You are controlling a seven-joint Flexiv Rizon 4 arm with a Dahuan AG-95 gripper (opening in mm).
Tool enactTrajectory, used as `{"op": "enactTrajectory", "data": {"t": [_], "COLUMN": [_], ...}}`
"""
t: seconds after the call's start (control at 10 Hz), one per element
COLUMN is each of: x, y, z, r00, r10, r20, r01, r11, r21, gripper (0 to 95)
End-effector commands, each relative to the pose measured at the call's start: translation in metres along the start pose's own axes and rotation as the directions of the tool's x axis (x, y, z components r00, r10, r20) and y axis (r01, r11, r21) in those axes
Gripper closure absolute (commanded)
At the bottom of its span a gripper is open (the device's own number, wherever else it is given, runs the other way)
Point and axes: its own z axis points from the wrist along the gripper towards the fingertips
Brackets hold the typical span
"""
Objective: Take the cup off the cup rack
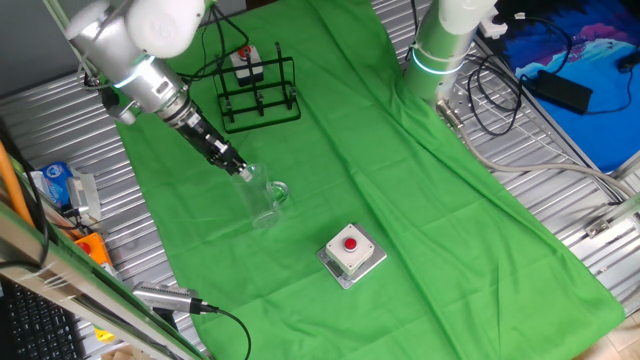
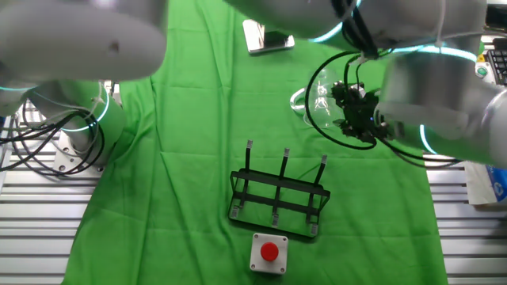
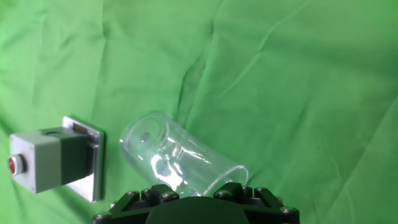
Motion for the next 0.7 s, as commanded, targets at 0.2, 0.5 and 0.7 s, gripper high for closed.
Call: {"op": "enactTrajectory", "data": {"t": [0.2, 0.5, 0.7], "x": [0.0, -0.006, -0.014], "y": [0.002, 0.002, 0.004], "z": [0.002, 0.003, 0.006], "r00": [0.998, 0.99, 0.982], "r10": [0.048, 0.134, 0.184], "r20": [0.033, 0.036, 0.037], "r01": [-0.044, -0.128, -0.178], "r11": [0.993, 0.983, 0.976], "r21": [-0.112, -0.133, -0.126], "gripper": [38.0, 57.0, 76.0]}}
